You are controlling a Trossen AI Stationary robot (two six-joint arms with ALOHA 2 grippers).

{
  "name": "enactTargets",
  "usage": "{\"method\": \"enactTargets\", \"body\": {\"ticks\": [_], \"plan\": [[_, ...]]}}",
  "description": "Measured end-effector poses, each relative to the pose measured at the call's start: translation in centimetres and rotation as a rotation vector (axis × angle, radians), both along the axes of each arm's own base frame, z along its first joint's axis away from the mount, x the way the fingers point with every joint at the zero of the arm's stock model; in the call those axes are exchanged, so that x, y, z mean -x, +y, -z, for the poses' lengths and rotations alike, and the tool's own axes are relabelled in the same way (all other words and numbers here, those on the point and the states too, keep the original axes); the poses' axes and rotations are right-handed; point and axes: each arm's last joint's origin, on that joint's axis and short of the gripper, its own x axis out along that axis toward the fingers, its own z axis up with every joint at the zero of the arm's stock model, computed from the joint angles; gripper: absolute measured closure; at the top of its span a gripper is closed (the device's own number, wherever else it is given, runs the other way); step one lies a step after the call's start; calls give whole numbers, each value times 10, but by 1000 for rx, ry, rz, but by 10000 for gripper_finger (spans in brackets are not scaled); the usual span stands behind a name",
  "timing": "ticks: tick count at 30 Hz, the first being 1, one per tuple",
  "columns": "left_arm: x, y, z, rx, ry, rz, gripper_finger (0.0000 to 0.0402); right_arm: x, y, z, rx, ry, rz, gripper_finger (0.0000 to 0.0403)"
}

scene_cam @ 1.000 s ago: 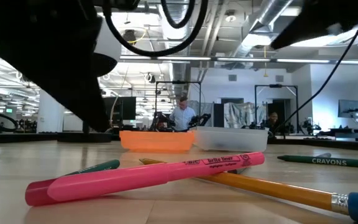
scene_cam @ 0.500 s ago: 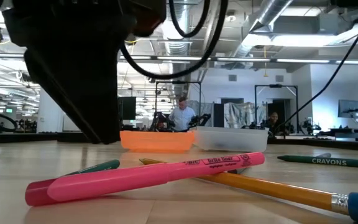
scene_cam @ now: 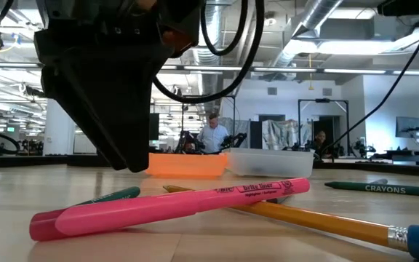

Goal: Pick & place school supplies into a supply box
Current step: Put the green crayon into the orange supply box

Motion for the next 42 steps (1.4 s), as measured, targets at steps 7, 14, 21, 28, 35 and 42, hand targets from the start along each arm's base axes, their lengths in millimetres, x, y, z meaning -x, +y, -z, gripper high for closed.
{"method": "enactTargets", "body": {"ticks": [7,14,21,28,35,42], "plan": [[0,-1,0,17,6,-1,235,0,1,1,-19,10,0,282],[-4,-3,19,60,62,12,235,0,1,0,-23,9,-2,282],[-6,-2,25,84,102,26,235,0,1,0,-24,10,-2,282],[-1,0,27,143,195,-4,235,0,1,0,-25,12,-2,282],[2,-1,28,227,270,-40,235,0,1,0,-25,11,-2,282],[5,-2,28,223,288,-39,276,0,2,1,-30,18,-2,282]]}}
